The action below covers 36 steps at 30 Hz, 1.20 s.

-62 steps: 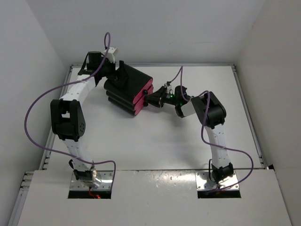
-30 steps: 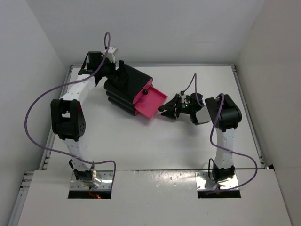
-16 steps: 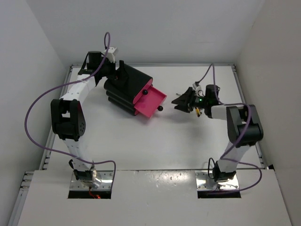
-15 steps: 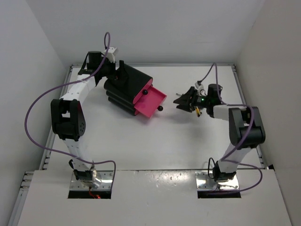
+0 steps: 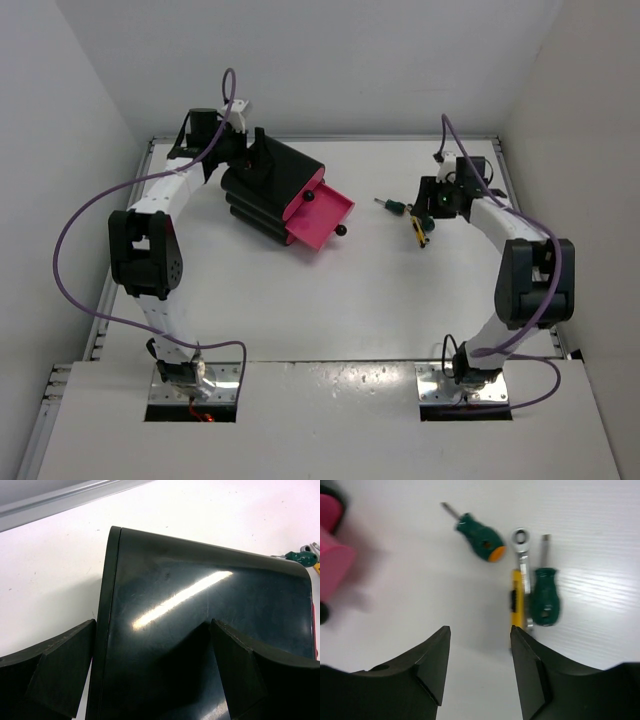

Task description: Sort the tools into containers

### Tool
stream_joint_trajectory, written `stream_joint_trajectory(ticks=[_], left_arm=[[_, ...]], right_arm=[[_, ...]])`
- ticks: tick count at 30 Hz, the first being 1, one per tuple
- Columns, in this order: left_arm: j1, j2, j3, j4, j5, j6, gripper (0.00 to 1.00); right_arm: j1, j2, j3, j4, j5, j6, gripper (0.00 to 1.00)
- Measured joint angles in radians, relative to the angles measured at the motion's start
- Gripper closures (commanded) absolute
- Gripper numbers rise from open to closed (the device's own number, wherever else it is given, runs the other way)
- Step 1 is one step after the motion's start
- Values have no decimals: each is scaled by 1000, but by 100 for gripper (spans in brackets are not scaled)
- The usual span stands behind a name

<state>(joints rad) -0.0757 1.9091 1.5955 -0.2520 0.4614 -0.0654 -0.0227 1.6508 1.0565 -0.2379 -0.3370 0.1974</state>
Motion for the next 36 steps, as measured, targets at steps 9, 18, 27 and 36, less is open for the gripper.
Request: stream_joint_trajectory(ticks=[9,18,27,36], left_arm=[[-3,-2,0,1,-10,-2,1],[-3,-2,0,1,-10,-2,1],[-4,1,6,-5,-11,0,1],[-5,6,12,-6,-13,0,1]], right_arm=[[-20,188,142,-47,183,-147,47],[-21,293,196,-79,230,-179,48],[-21,362,240,-93,232,-195,67],[-21,346,232,-99,170,-194,91]])
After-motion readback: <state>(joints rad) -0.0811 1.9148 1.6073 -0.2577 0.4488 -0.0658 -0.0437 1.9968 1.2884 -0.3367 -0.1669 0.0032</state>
